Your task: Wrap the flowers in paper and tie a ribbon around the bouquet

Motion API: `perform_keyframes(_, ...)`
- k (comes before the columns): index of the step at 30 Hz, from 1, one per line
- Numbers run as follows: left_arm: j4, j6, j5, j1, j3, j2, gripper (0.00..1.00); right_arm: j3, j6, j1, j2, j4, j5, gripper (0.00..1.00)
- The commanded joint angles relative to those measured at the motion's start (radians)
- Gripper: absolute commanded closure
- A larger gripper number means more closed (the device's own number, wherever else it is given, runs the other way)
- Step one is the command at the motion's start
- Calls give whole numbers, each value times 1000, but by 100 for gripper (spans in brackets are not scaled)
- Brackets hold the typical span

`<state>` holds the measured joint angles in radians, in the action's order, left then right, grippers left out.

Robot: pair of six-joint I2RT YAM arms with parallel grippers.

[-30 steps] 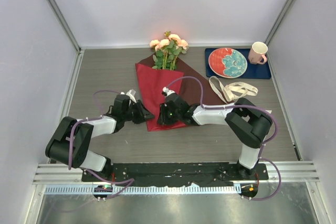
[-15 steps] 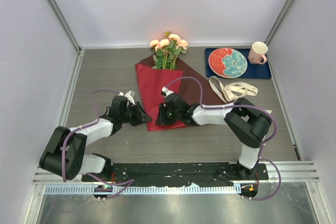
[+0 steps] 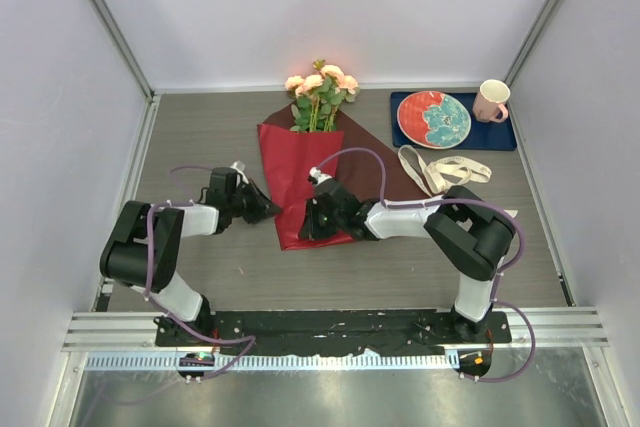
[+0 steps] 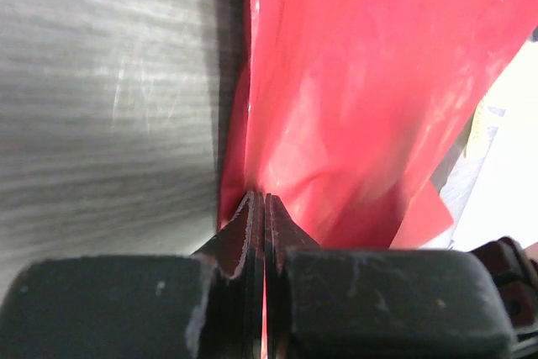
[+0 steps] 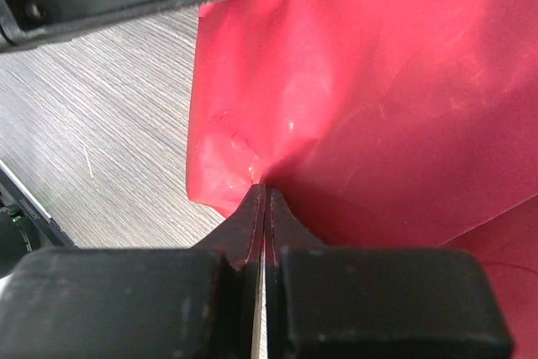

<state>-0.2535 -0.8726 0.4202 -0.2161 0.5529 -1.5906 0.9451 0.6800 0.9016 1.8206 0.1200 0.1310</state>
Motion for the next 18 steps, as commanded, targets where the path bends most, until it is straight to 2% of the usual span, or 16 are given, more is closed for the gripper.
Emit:
perform_keyframes(1, -69, -38, -44, 27, 54, -57, 100, 21, -2, 5, 17, 14, -22, 100)
perform_keyframes(9, -30, -97, -101, 107, 156, -196, 100, 23, -13, 5, 39, -14, -30, 100)
perform_keyframes(18, -3, -183, -123, 156, 380, -411, 100, 38, -22, -4, 62, -34, -16, 100)
